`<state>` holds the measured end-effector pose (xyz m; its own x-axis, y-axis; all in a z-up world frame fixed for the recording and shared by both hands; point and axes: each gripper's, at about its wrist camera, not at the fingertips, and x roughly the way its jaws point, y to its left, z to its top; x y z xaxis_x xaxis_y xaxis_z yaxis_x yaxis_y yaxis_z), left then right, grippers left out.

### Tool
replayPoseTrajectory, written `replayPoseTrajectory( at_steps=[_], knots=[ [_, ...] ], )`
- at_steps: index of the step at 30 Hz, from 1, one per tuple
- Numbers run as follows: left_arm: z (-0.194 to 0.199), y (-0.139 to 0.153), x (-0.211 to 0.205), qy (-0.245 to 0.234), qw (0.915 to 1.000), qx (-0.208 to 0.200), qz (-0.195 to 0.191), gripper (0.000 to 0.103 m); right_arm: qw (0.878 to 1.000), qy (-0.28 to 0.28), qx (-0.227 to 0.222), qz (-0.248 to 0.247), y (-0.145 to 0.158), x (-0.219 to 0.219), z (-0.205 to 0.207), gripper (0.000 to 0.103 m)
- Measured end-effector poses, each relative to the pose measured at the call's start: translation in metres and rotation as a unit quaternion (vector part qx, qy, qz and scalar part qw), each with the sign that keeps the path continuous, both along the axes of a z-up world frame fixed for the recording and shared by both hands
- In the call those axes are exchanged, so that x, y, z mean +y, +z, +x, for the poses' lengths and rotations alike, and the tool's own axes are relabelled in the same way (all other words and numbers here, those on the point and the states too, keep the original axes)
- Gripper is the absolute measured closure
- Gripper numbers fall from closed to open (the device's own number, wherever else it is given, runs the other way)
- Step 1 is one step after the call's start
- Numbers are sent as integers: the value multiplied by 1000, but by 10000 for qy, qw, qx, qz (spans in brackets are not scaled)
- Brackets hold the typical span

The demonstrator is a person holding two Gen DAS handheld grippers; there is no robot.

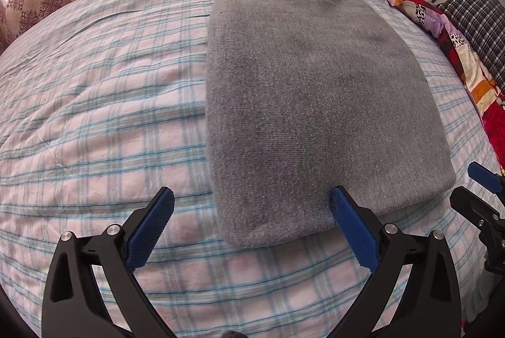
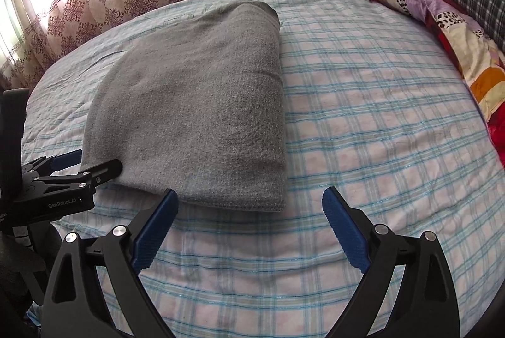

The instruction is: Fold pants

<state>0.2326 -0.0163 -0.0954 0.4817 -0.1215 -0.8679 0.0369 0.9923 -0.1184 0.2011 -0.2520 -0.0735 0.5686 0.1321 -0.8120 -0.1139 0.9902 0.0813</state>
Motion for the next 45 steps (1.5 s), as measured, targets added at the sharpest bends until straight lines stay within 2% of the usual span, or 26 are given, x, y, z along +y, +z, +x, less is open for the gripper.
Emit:
replayPoseTrajectory(
  at_steps=[4,10,17,26,34,41,45],
  knots=[
    [-1,4,1,30,10000,-13,24,2,9989,15,-406,-238,20,5,-14,11],
    [-17,34,-6,104,9971,-541,523,2,9943,-50,-939,-505,43,10,-32,5],
    [-42,81,-18,100,9891,-1258,762,2,9911,-140,-1232,-491,58,8,-38,5],
    [-68,117,-34,77,9799,-1761,930,2,9848,-273,-1626,-555,75,8,-51,5],
    [-81,130,-35,274,9747,-1917,1117,2,9795,-345,-1851,-714,78,10,-57,5],
    [-82,124,-43,463,9656,-1840,1776,2,9789,-305,-1854,-797,74,13,-57,5],
    [-83,121,-46,375,9672,-1797,1757,2,9783,-200,-1833,-943,67,19,-57,5]
  ],
)
